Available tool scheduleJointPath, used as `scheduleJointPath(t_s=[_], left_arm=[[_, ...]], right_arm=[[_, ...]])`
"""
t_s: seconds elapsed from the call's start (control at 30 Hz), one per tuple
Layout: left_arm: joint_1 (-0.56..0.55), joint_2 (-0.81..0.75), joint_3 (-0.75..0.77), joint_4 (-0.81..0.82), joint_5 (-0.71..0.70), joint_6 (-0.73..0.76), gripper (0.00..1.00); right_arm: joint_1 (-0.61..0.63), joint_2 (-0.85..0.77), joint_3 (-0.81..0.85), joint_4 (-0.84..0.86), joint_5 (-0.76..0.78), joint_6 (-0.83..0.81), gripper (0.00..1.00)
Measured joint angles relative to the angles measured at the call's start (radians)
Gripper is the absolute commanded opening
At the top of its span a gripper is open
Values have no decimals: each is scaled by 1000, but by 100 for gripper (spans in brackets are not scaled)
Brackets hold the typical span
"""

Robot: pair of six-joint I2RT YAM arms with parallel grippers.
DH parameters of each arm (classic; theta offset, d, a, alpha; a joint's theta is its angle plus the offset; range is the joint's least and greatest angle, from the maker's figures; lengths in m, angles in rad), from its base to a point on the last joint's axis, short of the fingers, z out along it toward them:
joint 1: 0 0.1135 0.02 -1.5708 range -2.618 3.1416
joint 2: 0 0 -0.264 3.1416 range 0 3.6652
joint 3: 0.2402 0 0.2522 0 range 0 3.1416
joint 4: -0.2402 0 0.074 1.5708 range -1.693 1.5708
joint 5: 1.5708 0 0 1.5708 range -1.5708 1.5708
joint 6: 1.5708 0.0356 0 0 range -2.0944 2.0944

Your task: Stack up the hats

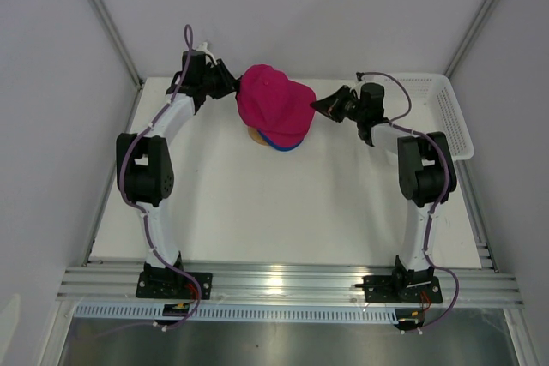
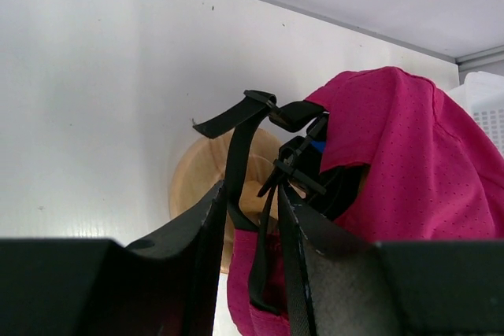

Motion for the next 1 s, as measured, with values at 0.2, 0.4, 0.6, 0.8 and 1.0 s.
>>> scheduleJointPath(t_s=[0.2,0.4,0.6,0.8,1.0], left_arm=[[-2,0,2,-19,-33,34,35],[-4,0,19,-42,-55,54,35],[-17,0,52,-56,-68,73,35],[-42,8,69,-70,-93,95,34],[-49,24,101,-90,-120,109,34]], right_arm=[[2,59,-21,66,-5,33,0],[11,64,-24,64,15,20,0],[29,64,-41,37,55,-14,0],[64,56,-47,-40,141,-86,1],[90,20,-144,-161,245,-192,0]])
